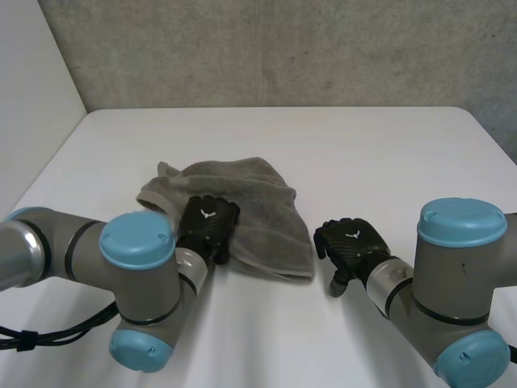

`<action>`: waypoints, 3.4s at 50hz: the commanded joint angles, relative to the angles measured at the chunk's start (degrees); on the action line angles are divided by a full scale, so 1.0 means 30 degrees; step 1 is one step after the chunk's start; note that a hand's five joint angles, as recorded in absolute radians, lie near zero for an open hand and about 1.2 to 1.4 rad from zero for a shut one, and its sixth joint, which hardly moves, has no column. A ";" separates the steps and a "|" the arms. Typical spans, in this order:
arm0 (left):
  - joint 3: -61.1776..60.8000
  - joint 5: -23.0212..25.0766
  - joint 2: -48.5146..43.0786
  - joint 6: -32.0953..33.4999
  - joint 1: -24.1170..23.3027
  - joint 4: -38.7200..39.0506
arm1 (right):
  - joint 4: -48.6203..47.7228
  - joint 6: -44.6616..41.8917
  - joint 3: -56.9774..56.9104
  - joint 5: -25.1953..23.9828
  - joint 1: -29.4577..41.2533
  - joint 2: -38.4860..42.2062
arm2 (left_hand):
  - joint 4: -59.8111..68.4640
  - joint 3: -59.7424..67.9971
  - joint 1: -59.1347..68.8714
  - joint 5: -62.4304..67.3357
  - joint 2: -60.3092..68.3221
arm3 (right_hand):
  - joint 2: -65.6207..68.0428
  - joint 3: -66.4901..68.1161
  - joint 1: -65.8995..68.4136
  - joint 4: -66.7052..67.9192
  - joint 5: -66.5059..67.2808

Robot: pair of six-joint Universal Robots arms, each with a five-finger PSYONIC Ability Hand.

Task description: Fold the towel.

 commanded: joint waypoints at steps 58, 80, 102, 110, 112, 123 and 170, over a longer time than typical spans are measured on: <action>0.1971 -0.0937 0.3440 -0.7275 0.0177 -0.6311 | 0.1188 0.1688 -0.1193 0.0231 -0.1016 -0.1737 | 0.6979 0.7060 0.6911 0.4241 0.7135 | -0.1677 -0.1515 -0.1356 -0.1442 -0.0930; -0.0140 -0.0907 0.3500 -0.6806 0.0882 -0.5110 | 0.2094 0.1747 -0.3798 0.0348 0.1796 0.0632 | -0.2600 -0.2519 -0.2668 -0.5338 -0.2444 | -0.5825 -0.5664 -0.5505 -0.5590 -0.5078; -0.1343 -0.0294 0.3618 -0.5927 0.2288 -0.4466 | 0.3503 0.2477 -0.8135 0.0027 0.3028 0.4005 | 0.6979 0.7060 0.6911 0.4241 0.7135 | 1.6808 1.6970 1.7129 1.7043 1.7555; 0.0965 0.0820 0.4493 -0.5108 0.2230 -0.3967 | 0.3707 0.2481 -1.2081 -0.0442 0.2735 0.4269 | 0.6979 0.7060 0.6911 0.4241 0.7135 | 1.6863 1.7024 1.7183 1.7098 1.7610; 0.1734 0.0763 0.4936 -0.5107 0.2142 -0.3996 | 0.3854 0.2186 -1.3674 -0.0413 0.2705 0.4122 | 0.6979 0.7060 0.6911 0.4241 0.7135 | 1.6863 1.7024 1.7183 1.7098 1.7610; 0.4195 0.0001 0.9184 -0.9325 0.1849 -0.3762 | 0.4909 0.1366 -2.1995 -0.0325 0.1973 0.3390 | 0.6979 0.7060 0.6911 0.4241 0.7135 | 1.6863 1.7024 1.7183 1.7098 1.7610; 0.9273 -0.2023 0.0161 -1.0149 0.0382 -1.1407 | 0.6607 -0.2852 -0.4241 -0.2552 -0.2247 -0.3378 | -0.4613 -0.4532 -0.4681 -0.7351 -0.4457 | -0.6471 -0.6309 -0.6150 -0.6236 -0.5724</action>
